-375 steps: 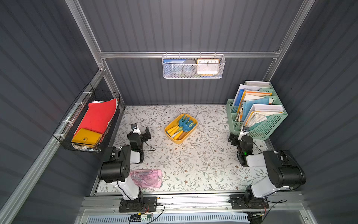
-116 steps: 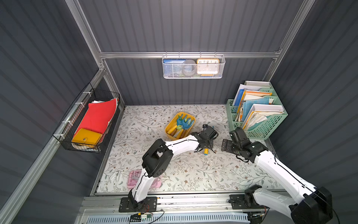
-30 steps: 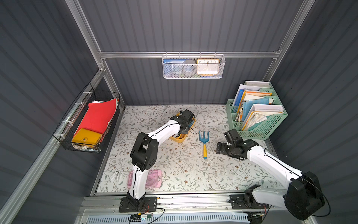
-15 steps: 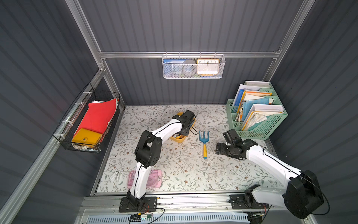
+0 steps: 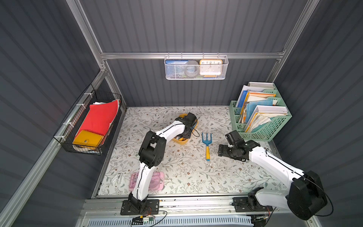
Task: Take the hand rake out of the storage box
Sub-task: Pick up the rake from the storage box.
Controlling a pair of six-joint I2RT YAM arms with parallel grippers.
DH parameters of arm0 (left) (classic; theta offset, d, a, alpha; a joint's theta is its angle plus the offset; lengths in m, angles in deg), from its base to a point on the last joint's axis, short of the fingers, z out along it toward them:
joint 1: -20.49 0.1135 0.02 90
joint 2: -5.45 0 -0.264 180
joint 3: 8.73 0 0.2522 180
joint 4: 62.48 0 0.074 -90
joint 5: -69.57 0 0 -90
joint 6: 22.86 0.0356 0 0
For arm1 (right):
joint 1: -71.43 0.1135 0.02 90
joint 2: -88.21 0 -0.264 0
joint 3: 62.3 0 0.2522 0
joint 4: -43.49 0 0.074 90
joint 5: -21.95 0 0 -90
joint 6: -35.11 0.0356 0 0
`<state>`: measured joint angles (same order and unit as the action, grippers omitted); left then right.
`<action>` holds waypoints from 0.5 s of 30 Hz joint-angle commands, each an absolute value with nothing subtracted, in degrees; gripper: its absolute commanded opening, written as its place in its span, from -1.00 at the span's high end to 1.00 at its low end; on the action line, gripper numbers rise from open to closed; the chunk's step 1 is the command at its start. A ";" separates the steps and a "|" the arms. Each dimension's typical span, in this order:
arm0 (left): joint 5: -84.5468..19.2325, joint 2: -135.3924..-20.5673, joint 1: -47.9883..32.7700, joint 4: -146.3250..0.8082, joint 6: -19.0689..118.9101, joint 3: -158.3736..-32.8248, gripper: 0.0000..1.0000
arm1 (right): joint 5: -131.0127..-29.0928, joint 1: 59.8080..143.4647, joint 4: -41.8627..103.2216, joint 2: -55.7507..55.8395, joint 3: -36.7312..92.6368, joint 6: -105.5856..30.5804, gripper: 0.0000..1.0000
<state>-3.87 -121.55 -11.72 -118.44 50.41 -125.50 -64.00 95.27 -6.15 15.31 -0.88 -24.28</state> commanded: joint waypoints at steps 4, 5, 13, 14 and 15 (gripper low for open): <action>-5.11 -123.04 -11.32 -119.40 51.32 -126.80 0.26 | -64.18 95.82 -6.44 14.31 0.94 -24.17 -0.92; -5.26 -123.05 -11.33 -119.36 51.32 -126.82 0.30 | -64.16 95.84 -6.47 14.30 1.03 -24.26 -0.92; -6.43 -123.86 -11.32 -119.61 51.89 -128.04 0.48 | -64.18 96.03 -6.55 14.11 1.47 -24.30 -0.92; -6.54 -123.79 -11.32 -119.59 51.93 -128.14 0.51 | -64.19 96.00 -6.58 14.12 1.47 -24.28 -0.92; -6.69 -123.54 -11.32 -119.49 51.94 -128.22 0.53 | -64.10 96.03 -6.64 14.20 1.38 -24.26 -0.92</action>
<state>-5.95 -122.58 -11.74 -118.22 51.37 -126.79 -64.02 95.66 -6.00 14.41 0.21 -24.28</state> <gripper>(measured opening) 0.246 0.960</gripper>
